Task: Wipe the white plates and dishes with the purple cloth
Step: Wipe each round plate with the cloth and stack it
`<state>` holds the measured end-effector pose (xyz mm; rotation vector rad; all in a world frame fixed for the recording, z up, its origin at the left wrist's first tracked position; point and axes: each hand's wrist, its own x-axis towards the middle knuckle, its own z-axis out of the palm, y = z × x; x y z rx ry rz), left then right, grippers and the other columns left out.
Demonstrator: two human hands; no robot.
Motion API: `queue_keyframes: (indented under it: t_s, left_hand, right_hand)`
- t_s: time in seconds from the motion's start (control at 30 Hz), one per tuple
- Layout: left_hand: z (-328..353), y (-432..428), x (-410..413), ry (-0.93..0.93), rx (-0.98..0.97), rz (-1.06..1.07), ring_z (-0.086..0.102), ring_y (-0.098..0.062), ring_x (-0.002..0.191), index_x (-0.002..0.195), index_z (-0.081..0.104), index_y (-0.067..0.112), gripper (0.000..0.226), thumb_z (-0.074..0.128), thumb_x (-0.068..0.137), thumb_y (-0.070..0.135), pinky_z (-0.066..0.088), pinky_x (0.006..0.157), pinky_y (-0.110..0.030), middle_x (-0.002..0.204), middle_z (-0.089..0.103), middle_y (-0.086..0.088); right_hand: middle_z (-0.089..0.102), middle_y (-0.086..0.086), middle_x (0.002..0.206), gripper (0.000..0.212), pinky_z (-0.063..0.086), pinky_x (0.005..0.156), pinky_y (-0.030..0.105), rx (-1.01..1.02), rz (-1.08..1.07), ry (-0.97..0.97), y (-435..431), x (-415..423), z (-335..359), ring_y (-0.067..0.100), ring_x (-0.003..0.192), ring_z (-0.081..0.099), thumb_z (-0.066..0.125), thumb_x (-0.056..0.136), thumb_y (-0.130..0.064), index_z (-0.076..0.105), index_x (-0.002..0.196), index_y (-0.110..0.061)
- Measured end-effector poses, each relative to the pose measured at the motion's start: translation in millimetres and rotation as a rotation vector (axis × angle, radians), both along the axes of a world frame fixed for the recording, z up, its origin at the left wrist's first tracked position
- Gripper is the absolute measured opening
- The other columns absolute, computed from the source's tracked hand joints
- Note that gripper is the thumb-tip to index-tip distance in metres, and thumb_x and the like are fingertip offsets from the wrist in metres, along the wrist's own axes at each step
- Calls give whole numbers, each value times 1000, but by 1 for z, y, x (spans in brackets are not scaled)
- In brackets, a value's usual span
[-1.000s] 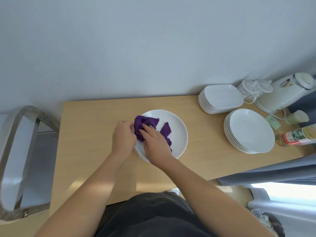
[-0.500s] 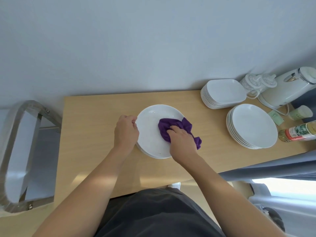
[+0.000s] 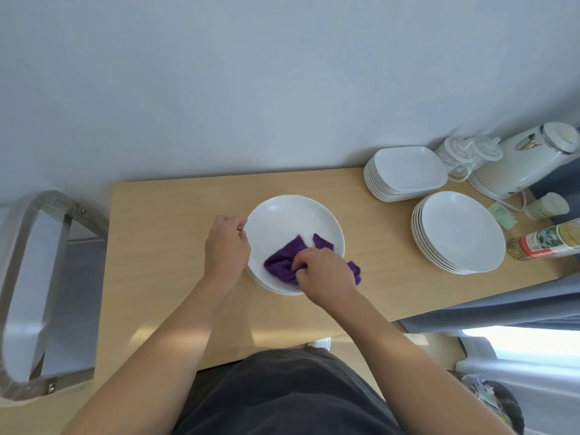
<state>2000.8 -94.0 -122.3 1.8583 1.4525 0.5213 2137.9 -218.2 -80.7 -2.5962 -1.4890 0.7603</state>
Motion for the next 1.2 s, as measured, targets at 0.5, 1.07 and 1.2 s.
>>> queue_keyframes:
  t_s: [0.5, 1.07, 1.2]
  left_hand:
    - [1, -2, -2, -16, 18, -5, 61, -25, 91, 117, 69, 12, 31, 50, 95, 2, 46, 79, -31, 111, 59, -6]
    - [4, -6, 0, 26, 36, -3, 61, -25, 96, 121, 66, 12, 33, 46, 96, 2, 42, 77, -29, 121, 56, -5]
    - [7, -9, 4, 164, 72, -17, 60, -28, 93, 127, 62, 13, 39, 47, 93, 2, 43, 68, -33, 123, 54, -5]
  right_hand:
    - [62, -6, 137, 46, 45, 102, 38, 296, 233, 151, 55, 5, -26, 17, 129, 52, 51, 85, 2, 71, 121, -18]
    - [61, -6, 117, 38, 46, 90, 39, 499, -401, 138, -20, 53, -7, 24, 105, 54, 44, 83, 3, 64, 107, -19]
    - [61, 0, 114, 36, 40, 71, 24, 523, -637, 294, -26, 57, 2, 18, 98, 55, 38, 88, 0, 56, 108, -24]
